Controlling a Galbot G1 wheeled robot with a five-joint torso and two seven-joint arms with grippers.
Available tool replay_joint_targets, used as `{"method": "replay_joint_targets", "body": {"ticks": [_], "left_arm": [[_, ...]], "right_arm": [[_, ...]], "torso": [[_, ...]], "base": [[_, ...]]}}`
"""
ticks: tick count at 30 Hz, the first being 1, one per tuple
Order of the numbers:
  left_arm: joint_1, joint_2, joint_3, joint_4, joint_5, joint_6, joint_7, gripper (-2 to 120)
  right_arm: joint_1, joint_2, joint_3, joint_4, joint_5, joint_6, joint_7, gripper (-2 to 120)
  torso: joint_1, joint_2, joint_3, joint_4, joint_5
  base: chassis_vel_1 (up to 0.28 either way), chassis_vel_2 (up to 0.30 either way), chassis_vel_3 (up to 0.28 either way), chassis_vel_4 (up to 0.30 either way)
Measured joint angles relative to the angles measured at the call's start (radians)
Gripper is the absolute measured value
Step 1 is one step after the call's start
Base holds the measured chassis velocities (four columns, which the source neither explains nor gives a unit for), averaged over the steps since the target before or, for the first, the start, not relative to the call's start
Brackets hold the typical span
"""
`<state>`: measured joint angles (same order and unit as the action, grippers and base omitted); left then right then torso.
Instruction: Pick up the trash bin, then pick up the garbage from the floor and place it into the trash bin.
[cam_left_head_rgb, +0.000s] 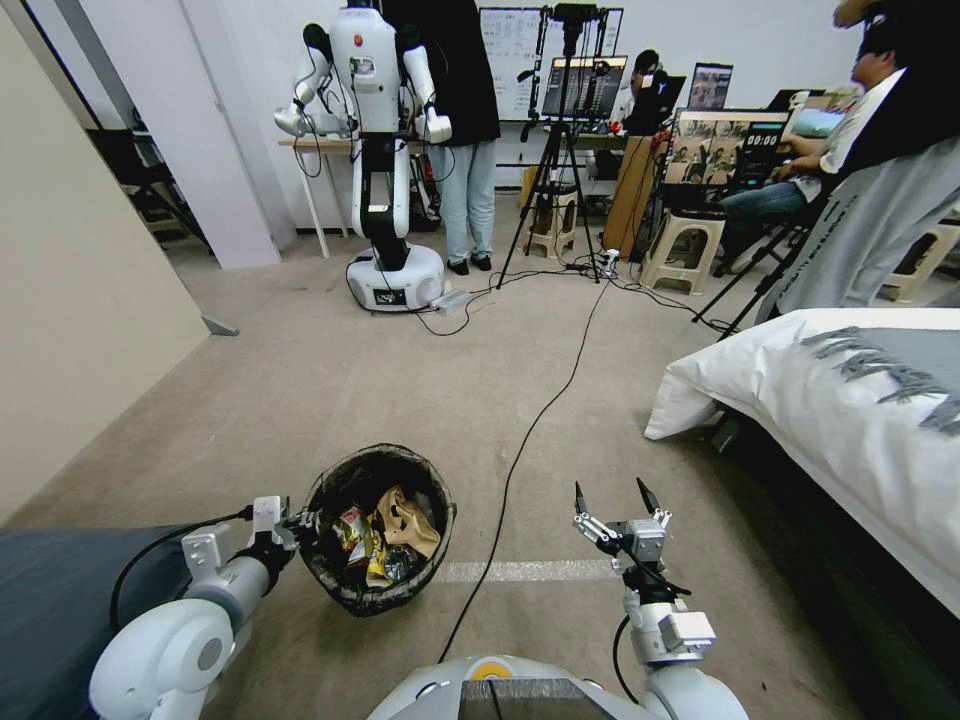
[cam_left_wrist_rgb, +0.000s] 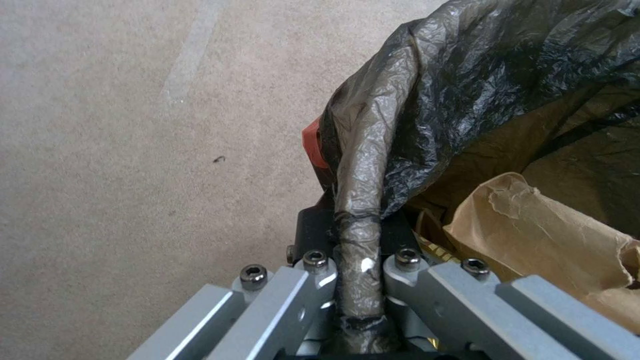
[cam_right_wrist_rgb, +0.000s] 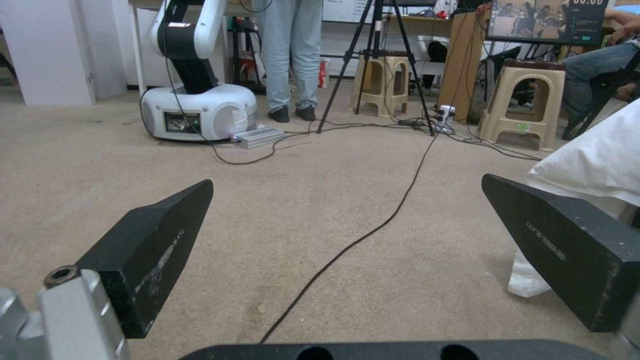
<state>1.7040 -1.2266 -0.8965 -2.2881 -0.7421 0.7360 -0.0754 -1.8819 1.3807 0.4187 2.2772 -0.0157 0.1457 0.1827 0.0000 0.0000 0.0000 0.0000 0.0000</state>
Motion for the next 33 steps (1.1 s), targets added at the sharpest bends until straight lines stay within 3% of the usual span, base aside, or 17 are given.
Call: {"method": "replay_joint_targets", "body": {"ticks": [25,33], "left_arm": [[-0.030,0.000,0.014,0.080,-0.024,-0.001,-0.017,1],[-0.039,0.000,0.017,0.096,-0.021,-0.002,-0.016,34]], "right_arm": [[0.006,0.011,-0.007,-0.015,-0.004,-0.003,-0.001,100],[0.008,0.011,-0.006,-0.015,-0.004,-0.003,-0.001,100]], "torso": [[0.000,0.000,0.000,0.0000,-0.0001],[0.000,0.000,0.000,0.0000,0.0000]], "base": [[0.000,0.000,0.000,0.000],[0.000,0.000,0.000,0.000]]}}
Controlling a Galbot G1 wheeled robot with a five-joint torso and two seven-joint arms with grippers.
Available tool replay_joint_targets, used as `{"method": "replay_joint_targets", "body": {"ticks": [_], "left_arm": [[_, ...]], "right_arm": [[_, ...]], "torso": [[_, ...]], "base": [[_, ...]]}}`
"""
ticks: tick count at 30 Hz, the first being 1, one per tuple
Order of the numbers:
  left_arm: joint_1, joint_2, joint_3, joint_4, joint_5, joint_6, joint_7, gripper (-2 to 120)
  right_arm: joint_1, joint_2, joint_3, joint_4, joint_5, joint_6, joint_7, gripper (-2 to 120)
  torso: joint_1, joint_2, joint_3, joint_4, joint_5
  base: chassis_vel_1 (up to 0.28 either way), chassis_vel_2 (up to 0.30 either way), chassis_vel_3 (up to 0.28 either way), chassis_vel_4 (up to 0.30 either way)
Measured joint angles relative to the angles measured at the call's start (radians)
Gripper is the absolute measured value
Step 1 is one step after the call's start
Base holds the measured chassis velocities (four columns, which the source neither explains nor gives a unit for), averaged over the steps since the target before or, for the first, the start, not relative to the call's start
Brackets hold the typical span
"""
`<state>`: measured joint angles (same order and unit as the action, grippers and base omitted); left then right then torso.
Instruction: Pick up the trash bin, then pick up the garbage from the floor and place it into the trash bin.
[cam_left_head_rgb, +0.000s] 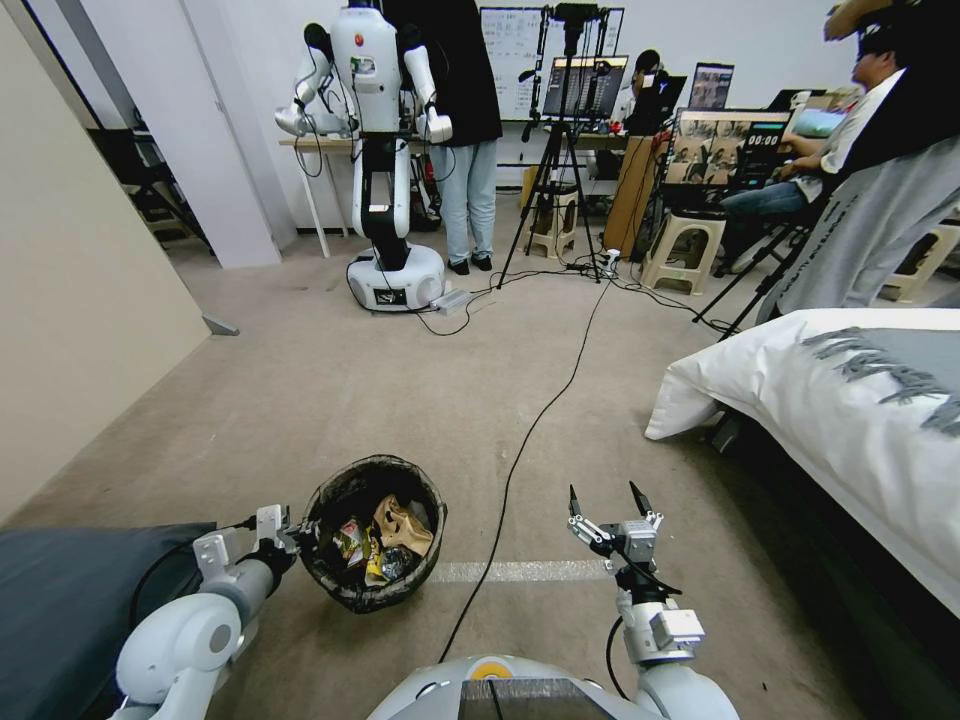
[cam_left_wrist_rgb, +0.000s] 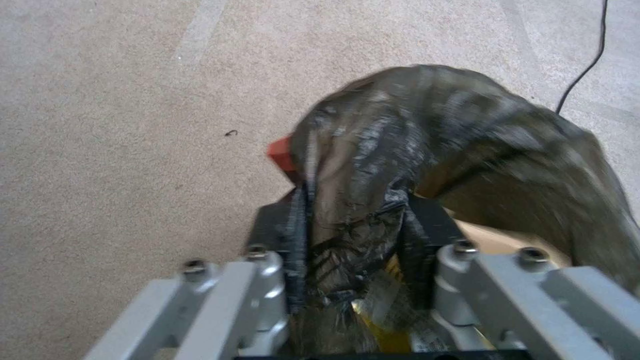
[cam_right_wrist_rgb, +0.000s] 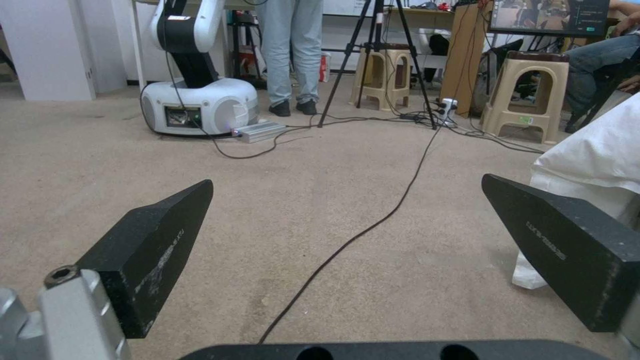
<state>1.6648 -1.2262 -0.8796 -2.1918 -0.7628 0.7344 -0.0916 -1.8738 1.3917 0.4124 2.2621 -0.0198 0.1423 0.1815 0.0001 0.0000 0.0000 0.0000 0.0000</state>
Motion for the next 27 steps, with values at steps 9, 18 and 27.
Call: {"method": "replay_joint_targets", "body": {"ticks": [9,18,27], "left_arm": [[-0.001,0.000,-0.001,0.000,0.000,0.000,0.002,66],[0.002,-0.001,-0.007,-0.018,0.006,0.000,0.005,97],[0.005,0.002,-0.013,-0.030,0.013,0.000,0.006,100]], "right_arm": [[0.001,0.001,-0.002,0.000,-0.001,0.000,0.000,100],[0.001,0.001,-0.003,-0.001,-0.002,0.001,0.000,100],[0.002,0.001,-0.005,-0.001,-0.002,0.001,0.000,100]], "torso": [[0.000,0.000,0.000,0.0000,0.0000],[0.000,0.000,0.000,0.0000,0.0000],[0.000,0.000,0.000,0.0000,0.0000]], "base": [[0.000,0.000,0.000,0.000],[0.000,0.000,0.000,0.000],[0.000,0.000,0.000,0.000]]}}
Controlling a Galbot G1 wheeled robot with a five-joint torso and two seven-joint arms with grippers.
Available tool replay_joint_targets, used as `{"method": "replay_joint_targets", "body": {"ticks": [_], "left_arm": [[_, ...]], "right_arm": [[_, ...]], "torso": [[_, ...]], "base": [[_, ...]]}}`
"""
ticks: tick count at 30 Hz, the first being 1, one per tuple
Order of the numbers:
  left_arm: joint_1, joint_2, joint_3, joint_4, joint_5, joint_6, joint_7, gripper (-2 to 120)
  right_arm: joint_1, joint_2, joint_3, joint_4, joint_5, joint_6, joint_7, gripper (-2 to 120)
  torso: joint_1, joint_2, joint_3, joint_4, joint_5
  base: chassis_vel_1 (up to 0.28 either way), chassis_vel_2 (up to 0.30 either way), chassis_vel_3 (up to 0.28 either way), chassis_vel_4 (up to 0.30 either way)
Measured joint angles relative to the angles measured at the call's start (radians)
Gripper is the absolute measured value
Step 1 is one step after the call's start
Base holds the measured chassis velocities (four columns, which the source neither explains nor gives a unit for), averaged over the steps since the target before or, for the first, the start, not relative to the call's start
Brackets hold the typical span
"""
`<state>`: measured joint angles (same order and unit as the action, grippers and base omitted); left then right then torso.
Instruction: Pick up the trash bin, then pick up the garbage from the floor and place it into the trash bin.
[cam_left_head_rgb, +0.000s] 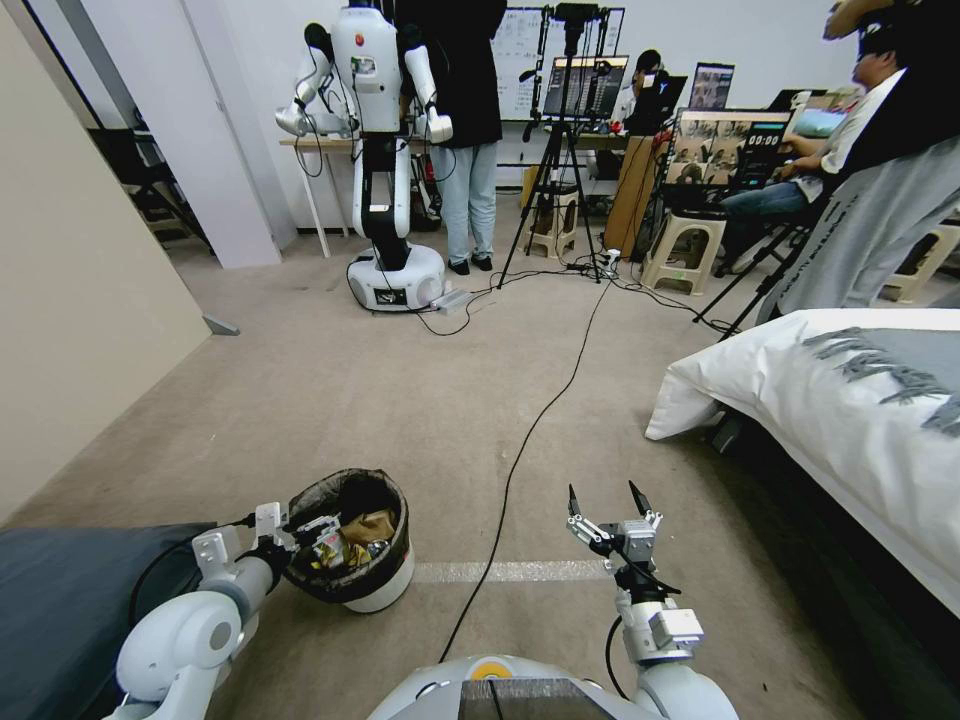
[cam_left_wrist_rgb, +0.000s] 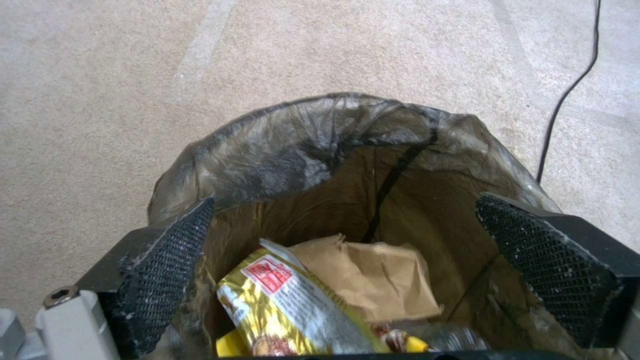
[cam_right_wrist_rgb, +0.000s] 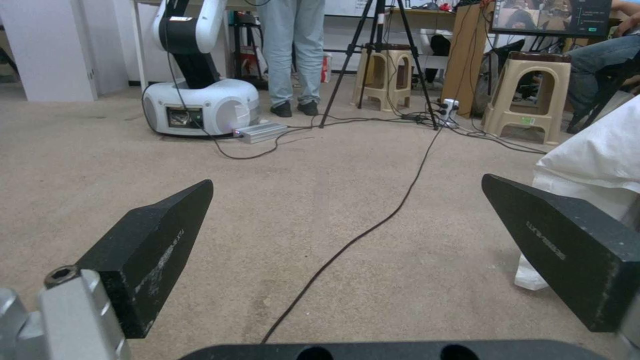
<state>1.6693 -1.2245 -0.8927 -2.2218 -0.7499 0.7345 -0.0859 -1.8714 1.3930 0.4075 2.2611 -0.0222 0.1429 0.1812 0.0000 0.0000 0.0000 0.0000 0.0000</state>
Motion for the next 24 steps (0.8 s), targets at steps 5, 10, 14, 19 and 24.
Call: {"method": "replay_joint_targets", "body": {"ticks": [5,10,14,19,24], "left_arm": [[0.003,0.003,-0.007,-0.018,0.035,0.000,0.004,100],[0.008,0.008,-0.019,-0.046,0.122,-0.012,0.024,100],[0.026,0.008,-0.031,-0.067,0.219,-0.140,0.034,100],[0.085,-0.041,-0.056,-0.089,0.351,-0.444,0.039,100],[0.139,-0.096,-0.063,-0.104,0.471,-0.578,0.035,100]], "right_arm": [[0.001,0.000,-0.001,-0.001,0.000,0.000,0.000,100],[0.002,0.000,-0.002,0.000,0.001,0.000,0.000,100],[0.003,0.001,-0.001,0.004,0.003,0.000,0.000,100],[0.004,0.014,0.004,0.014,0.003,-0.005,0.000,100],[0.006,0.027,0.007,0.025,0.000,-0.011,0.000,100]], "torso": [[0.000,0.000,0.000,0.0000,-0.0001],[0.000,0.000,0.000,0.0000,0.0000],[0.000,0.000,0.000,-0.0003,0.0000],[0.000,0.000,0.000,0.0000,0.0000],[0.000,0.000,0.000,-0.0002,0.0000]], "base": [[0.000,0.000,0.000,0.000],[0.000,0.000,0.000,0.000],[0.000,0.000,0.000,0.000],[0.000,0.000,0.000,0.000],[0.000,0.000,0.000,0.000]]}}
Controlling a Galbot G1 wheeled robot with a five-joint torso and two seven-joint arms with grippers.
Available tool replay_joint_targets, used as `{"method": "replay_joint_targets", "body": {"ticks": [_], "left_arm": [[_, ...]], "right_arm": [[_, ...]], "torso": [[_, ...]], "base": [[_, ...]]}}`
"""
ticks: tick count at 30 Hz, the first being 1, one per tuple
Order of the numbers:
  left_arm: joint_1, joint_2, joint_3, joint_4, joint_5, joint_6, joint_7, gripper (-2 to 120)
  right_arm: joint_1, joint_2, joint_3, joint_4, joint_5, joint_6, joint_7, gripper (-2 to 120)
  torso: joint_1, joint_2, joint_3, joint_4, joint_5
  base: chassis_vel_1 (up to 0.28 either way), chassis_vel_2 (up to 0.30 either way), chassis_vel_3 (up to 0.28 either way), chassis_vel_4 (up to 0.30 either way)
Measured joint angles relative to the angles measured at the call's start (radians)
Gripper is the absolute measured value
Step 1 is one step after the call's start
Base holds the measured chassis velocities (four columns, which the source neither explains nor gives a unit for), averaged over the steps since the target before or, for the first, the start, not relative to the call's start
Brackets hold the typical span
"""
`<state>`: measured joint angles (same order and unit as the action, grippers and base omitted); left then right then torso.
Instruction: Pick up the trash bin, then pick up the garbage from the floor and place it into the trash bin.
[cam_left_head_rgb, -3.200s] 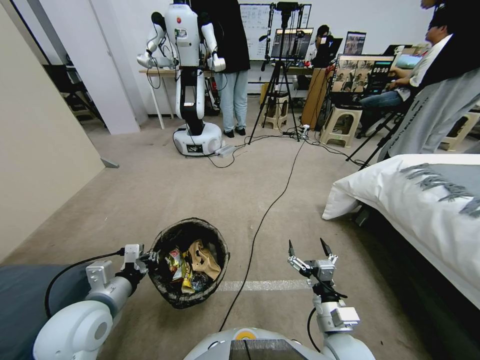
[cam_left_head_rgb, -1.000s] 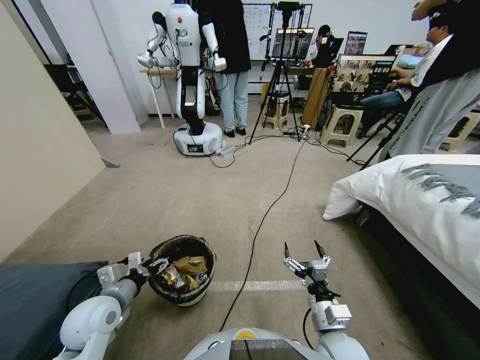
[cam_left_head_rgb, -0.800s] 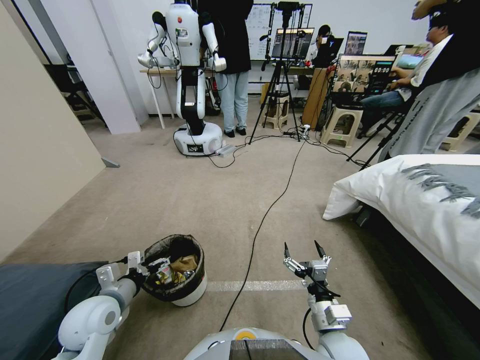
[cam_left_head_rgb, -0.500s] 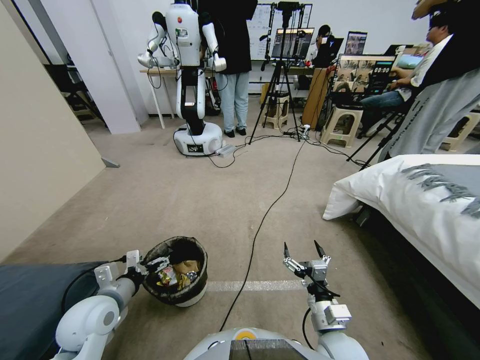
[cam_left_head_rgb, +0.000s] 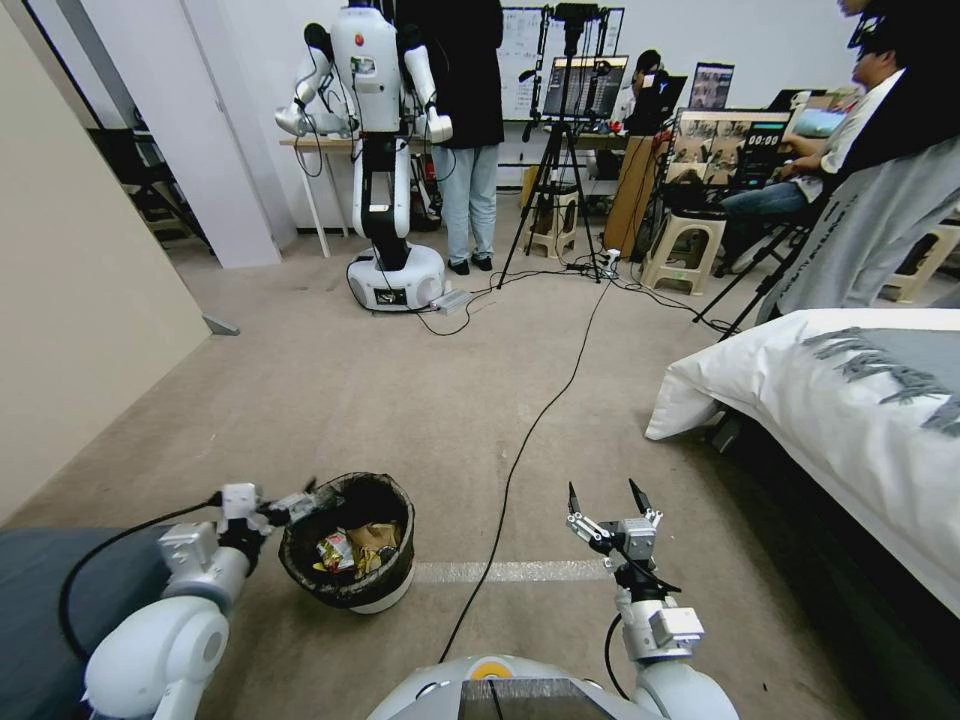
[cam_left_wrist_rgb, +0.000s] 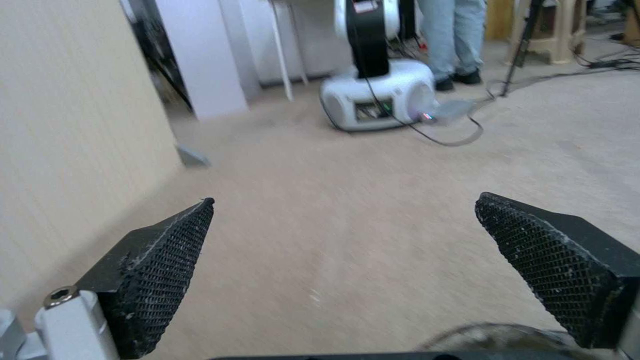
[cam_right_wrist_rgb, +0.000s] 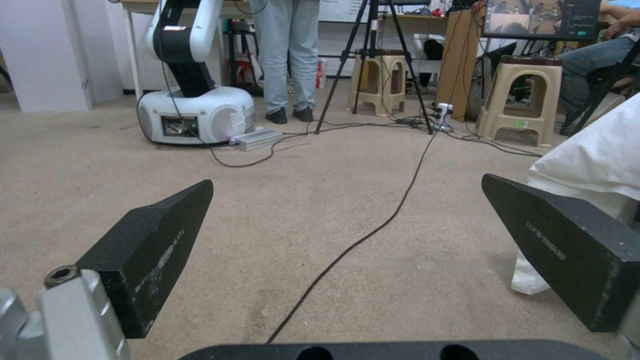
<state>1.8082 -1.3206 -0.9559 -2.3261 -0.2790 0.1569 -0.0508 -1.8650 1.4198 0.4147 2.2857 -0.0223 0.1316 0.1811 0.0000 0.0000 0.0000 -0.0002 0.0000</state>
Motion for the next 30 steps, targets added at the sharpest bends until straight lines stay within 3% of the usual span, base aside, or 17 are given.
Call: {"method": "replay_joint_targets", "body": {"ticks": [2,5,16,21,30], "left_arm": [[0.051,-0.046,-0.001,-0.021,0.065,-0.078,0.004,100],[0.076,-0.071,0.006,-0.028,0.097,-0.117,0.011,100],[0.122,-0.087,0.050,-0.039,0.105,-0.165,0.015,100],[0.162,-0.108,0.057,-0.027,0.109,-0.239,0.003,100],[0.171,-0.114,0.055,-0.024,0.110,-0.246,0.001,100]], "right_arm": [[0.000,0.012,0.005,0.008,-0.006,-0.003,0.001,100],[-0.005,0.021,0.012,0.012,-0.014,-0.003,0.002,100],[-0.029,0.063,0.028,0.018,-0.049,0.019,0.004,100],[-0.032,0.062,0.028,0.016,-0.058,0.022,0.010,100],[-0.032,0.061,0.028,0.014,-0.063,0.022,0.014,100]], "torso": [[0.000,0.000,0.000,0.0004,0.0001],[0.000,0.000,0.000,0.0004,0.0002],[0.000,0.000,0.000,0.0000,0.0001],[0.000,0.000,0.000,0.0004,0.0001],[0.000,0.000,0.000,0.0002,0.0001]], "base": [[0.000,0.000,0.000,0.000],[0.000,0.000,0.000,0.000],[0.000,0.000,0.000,0.000],[0.000,0.000,0.000,0.000],[0.000,0.000,0.000,0.000]]}}
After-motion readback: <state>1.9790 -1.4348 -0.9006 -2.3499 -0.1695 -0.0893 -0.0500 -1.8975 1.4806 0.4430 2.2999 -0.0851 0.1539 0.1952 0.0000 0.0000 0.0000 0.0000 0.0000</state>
